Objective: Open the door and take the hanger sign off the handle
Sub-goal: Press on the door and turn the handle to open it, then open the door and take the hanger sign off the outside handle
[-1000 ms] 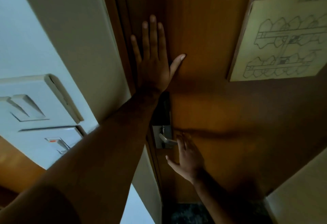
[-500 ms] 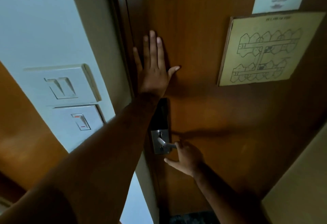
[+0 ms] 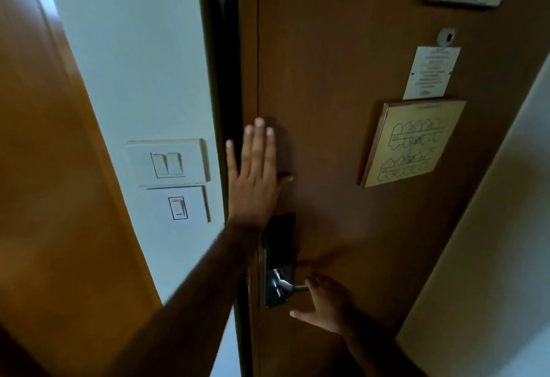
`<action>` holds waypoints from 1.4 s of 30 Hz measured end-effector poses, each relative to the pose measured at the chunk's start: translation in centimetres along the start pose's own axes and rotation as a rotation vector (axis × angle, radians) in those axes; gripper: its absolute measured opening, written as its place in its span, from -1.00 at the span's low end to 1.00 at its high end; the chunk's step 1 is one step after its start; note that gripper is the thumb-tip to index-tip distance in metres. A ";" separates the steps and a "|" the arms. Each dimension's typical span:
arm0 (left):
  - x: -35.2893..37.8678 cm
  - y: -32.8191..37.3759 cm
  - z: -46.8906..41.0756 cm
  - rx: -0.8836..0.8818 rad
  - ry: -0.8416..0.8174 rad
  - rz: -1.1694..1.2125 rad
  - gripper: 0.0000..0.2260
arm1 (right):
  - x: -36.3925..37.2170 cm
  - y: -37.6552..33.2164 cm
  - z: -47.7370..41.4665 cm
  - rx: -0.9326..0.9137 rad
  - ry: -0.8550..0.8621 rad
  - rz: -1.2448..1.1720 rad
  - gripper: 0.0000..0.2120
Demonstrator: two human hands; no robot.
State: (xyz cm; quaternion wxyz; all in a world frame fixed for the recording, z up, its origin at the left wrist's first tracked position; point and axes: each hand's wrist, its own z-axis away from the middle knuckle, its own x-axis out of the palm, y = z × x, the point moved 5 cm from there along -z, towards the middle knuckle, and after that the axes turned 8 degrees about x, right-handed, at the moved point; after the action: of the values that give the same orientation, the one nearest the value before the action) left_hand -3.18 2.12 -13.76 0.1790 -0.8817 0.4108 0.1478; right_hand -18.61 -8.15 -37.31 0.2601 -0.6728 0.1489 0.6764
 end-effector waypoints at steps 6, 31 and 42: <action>-3.6 2.1 4.4 -0.551 -0.098 1.097 0.03 | -1.1 1.4 5.9 0.024 -0.012 0.059 -0.07; -17.8 20.3 20.6 -0.863 -0.500 1.600 0.04 | -27.4 -4.6 28.4 -0.335 0.765 0.795 -0.26; -17.9 26.0 24.3 -0.544 -0.686 1.512 -0.11 | -28.0 1.3 33.0 -0.276 0.732 1.079 -0.35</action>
State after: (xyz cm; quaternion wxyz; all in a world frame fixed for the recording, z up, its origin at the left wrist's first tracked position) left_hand -37.24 9.23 -33.21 -0.0700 -0.2919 0.7593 0.5773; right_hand -47.97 4.76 -8.16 -0.2708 -0.7174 0.4556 0.4523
